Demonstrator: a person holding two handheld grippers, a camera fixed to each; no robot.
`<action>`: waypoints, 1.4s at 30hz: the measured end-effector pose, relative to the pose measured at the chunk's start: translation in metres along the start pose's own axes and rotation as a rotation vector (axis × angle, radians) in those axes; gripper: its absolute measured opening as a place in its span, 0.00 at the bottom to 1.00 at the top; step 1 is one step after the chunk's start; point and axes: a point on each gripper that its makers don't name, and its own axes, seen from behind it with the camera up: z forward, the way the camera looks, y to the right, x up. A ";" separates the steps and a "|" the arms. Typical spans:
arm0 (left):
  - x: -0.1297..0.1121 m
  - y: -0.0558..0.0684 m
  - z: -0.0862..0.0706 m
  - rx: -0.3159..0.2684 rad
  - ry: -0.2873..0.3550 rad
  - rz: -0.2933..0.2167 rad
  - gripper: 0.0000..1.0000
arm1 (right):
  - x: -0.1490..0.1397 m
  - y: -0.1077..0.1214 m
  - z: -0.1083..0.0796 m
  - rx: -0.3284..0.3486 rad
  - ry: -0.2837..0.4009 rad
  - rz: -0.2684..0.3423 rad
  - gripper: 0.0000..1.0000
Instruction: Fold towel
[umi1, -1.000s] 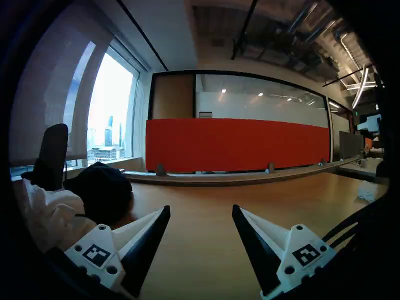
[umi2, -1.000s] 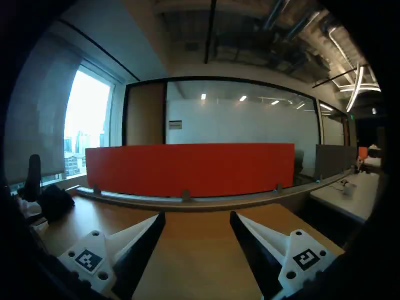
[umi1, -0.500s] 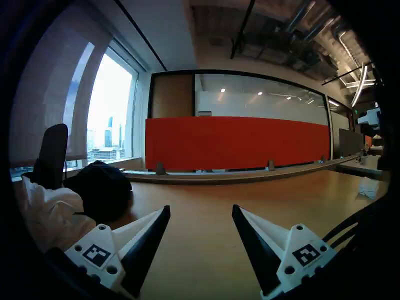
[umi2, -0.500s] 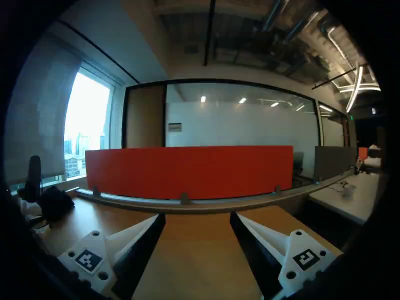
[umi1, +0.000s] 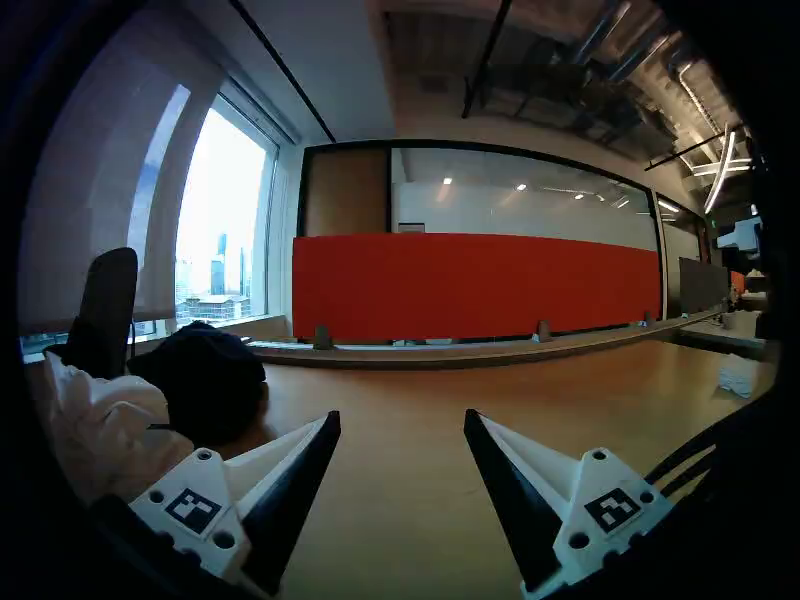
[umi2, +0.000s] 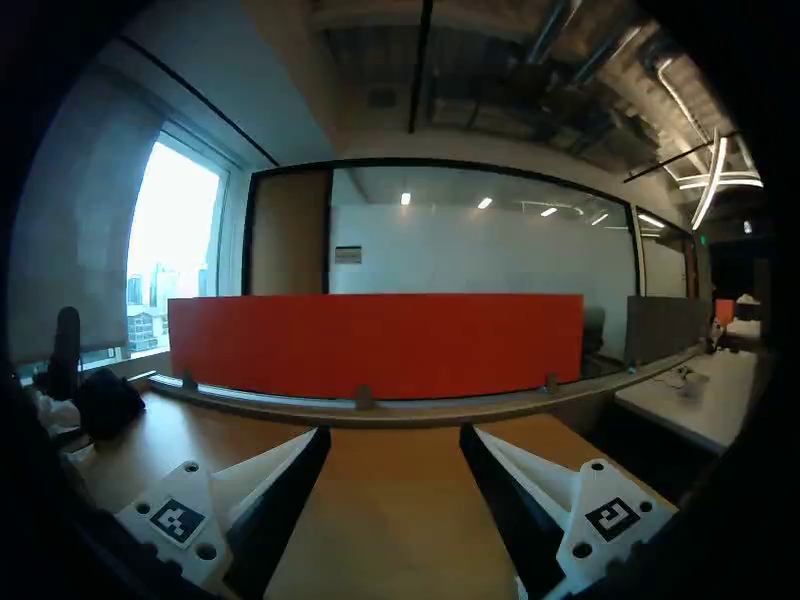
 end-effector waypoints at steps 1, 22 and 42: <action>0.000 0.000 0.000 0.000 0.000 0.000 0.92 | 0.000 0.000 0.000 0.001 0.000 -0.005 1.00; 0.000 0.001 0.000 0.000 -0.001 0.000 0.92 | -0.039 0.013 -0.001 0.011 0.033 -0.014 1.00; 0.000 0.001 0.001 0.000 -0.001 0.000 0.92 | -0.114 0.010 -0.005 0.013 0.005 0.015 1.00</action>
